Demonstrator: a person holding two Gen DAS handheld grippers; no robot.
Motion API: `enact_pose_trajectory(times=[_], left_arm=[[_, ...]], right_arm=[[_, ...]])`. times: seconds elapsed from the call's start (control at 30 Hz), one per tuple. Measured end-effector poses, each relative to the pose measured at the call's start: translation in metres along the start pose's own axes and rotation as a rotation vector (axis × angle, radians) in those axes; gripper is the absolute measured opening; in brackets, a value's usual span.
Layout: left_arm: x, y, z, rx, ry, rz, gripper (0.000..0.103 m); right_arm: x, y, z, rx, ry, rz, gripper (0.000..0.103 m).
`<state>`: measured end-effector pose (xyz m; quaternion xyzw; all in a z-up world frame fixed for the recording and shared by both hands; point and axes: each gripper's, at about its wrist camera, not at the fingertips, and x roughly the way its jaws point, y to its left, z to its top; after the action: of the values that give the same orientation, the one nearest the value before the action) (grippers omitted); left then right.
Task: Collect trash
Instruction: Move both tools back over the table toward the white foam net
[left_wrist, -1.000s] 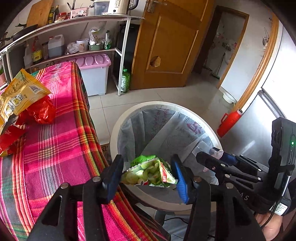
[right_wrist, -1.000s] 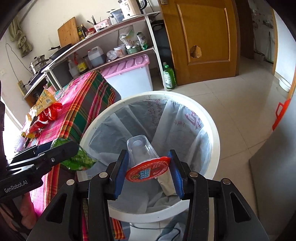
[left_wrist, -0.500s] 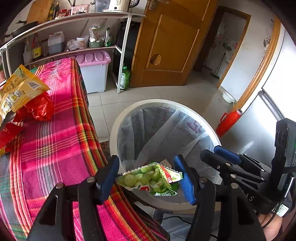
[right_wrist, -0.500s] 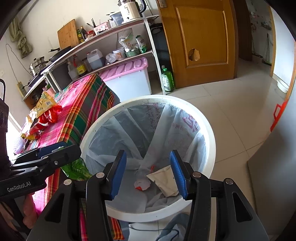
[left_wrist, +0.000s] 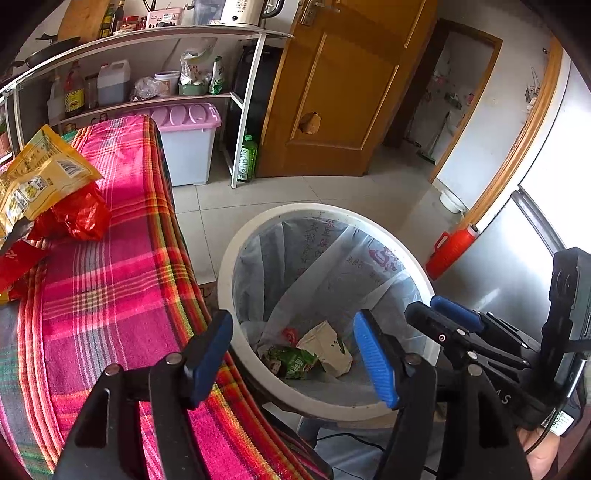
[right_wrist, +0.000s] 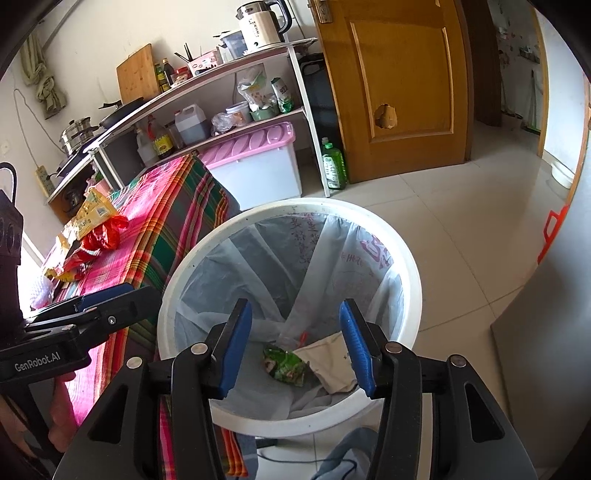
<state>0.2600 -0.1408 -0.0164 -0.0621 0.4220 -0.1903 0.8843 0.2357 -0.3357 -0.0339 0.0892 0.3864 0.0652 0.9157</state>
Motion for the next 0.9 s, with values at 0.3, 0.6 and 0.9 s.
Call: enact_pose_trajectory(times=[0.3, 0.6, 0.9], left_arm=[[-0.041, 0.009, -0.004, -0.023, -0.102, 0.001, 0.070], [-0.104, 0.029, -0.018, -0.027, -0.220, 0.045, 0.070], [-0.158, 0.062, -0.046, -0.068, -0.311, 0.115, 0.070]], right_arm=[[-0.032, 0.020, 0.002, -0.029, -0.079, 0.046, 0.051], [-0.070, 0.070, 0.002, -0.101, -0.160, 0.108, 0.051], [-0.088, 0.121, -0.004, -0.163, -0.177, 0.201, 0.051]])
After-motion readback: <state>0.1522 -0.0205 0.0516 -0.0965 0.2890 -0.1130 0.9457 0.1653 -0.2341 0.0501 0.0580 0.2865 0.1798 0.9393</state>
